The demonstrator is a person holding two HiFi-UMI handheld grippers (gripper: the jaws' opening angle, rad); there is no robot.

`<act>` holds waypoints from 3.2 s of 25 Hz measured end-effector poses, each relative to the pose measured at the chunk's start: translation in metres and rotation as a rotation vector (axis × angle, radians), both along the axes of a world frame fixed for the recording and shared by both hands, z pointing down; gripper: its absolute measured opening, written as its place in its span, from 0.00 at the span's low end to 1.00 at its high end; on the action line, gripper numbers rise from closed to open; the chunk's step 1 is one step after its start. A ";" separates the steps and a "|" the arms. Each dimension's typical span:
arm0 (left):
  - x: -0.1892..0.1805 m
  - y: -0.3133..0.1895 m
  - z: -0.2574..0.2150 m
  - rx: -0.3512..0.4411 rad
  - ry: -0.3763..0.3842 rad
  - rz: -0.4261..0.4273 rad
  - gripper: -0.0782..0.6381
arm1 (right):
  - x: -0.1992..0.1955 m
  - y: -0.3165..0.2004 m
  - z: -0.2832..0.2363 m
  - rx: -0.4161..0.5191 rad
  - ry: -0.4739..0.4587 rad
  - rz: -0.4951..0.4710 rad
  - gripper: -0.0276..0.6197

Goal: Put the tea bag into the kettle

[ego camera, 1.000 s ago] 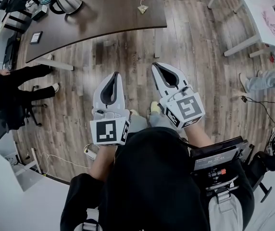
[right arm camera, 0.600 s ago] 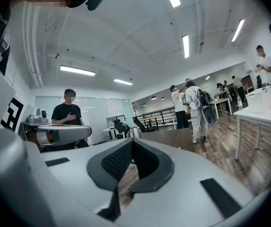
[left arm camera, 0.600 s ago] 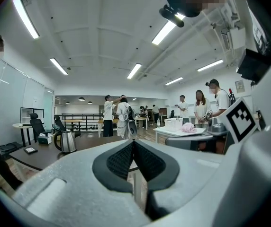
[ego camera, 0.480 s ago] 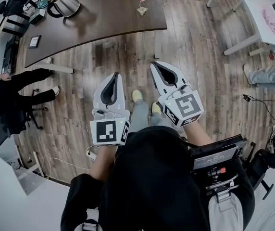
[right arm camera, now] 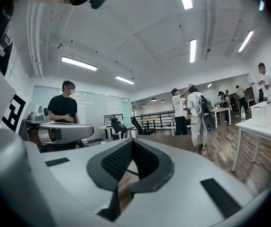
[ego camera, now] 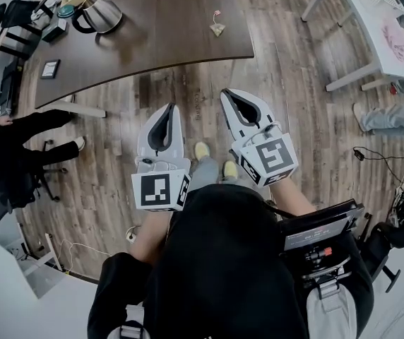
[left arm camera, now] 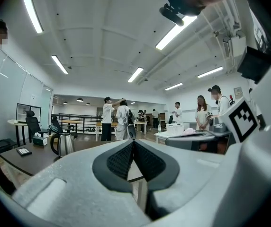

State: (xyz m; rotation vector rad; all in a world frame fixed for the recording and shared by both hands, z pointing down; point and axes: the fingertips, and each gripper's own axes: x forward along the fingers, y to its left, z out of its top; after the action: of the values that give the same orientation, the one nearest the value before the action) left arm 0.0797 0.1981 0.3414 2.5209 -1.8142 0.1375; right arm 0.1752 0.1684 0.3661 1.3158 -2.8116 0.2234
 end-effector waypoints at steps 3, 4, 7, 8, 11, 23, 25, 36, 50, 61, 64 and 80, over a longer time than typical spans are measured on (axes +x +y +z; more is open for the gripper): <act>-0.011 -0.012 -0.005 0.015 0.010 0.006 0.11 | -0.012 -0.009 -0.006 0.013 0.007 0.001 0.05; -0.015 -0.015 -0.006 0.018 0.013 0.007 0.11 | -0.016 -0.013 -0.007 0.013 0.011 0.002 0.05; -0.029 -0.027 -0.008 0.023 0.026 0.007 0.11 | -0.030 -0.024 -0.008 0.012 0.020 0.002 0.05; -0.034 -0.031 -0.008 0.023 0.029 0.007 0.11 | -0.035 -0.028 -0.009 0.012 0.022 0.002 0.05; -0.050 -0.044 -0.006 0.021 0.040 0.007 0.11 | -0.051 -0.040 -0.008 0.011 0.032 -0.001 0.05; -0.103 -0.082 0.007 0.007 0.065 0.007 0.11 | -0.109 -0.073 0.000 -0.004 0.073 -0.018 0.05; -0.106 -0.085 0.008 0.007 0.067 0.010 0.11 | -0.111 -0.077 0.000 -0.003 0.076 -0.015 0.05; -0.118 -0.107 0.011 0.000 0.077 0.018 0.11 | -0.120 -0.099 0.002 -0.011 0.087 0.001 0.05; -0.112 -0.145 0.006 -0.003 0.069 -0.016 0.11 | -0.108 -0.145 -0.001 -0.014 0.070 -0.014 0.05; -0.089 -0.209 -0.004 0.017 0.051 -0.007 0.11 | -0.089 -0.207 -0.001 -0.014 0.057 -0.020 0.05; -0.082 -0.228 -0.005 0.019 0.051 -0.009 0.11 | -0.083 -0.226 0.001 -0.017 0.055 -0.026 0.05; -0.072 -0.316 -0.001 0.011 0.014 -0.072 0.11 | -0.039 -0.327 0.011 -0.027 0.059 -0.018 0.05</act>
State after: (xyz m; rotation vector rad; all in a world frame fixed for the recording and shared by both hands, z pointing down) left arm 0.0072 -0.1177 0.3401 2.4531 -1.9022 0.1084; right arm 0.1366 -0.1583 0.3770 1.2691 -2.7605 0.2168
